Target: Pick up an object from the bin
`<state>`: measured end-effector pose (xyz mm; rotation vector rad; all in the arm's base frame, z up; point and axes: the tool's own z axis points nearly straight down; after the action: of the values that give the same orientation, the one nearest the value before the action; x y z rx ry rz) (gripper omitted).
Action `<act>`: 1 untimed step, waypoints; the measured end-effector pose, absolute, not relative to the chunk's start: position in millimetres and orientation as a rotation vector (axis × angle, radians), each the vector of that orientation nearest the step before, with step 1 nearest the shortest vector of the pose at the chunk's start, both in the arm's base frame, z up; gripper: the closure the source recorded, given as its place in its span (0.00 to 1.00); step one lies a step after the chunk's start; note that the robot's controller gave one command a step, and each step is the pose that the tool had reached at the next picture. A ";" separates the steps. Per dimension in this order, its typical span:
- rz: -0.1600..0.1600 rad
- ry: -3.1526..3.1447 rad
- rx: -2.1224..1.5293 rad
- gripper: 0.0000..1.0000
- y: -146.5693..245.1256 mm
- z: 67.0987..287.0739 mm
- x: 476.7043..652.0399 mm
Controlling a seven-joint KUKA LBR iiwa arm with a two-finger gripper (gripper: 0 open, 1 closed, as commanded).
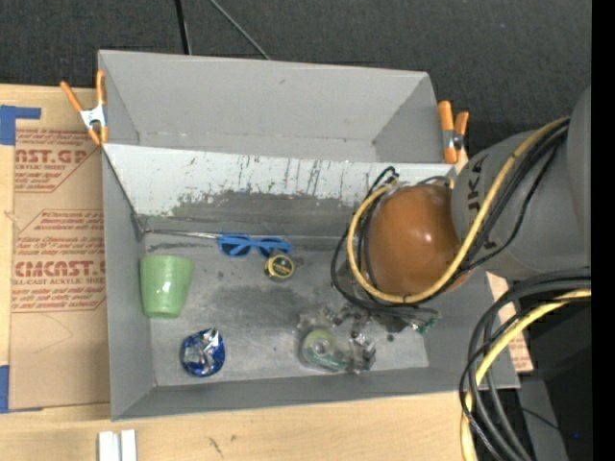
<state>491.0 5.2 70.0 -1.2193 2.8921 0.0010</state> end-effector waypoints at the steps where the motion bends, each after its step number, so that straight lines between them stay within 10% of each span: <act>1: -0.004 2.857 -1.282 1.00 9.8 198.0 526.0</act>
Offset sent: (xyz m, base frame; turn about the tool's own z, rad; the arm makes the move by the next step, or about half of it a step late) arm 0.0324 0.0033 0.1239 -0.0467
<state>526.0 9.8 198.0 -1.2824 2.8574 -0.0043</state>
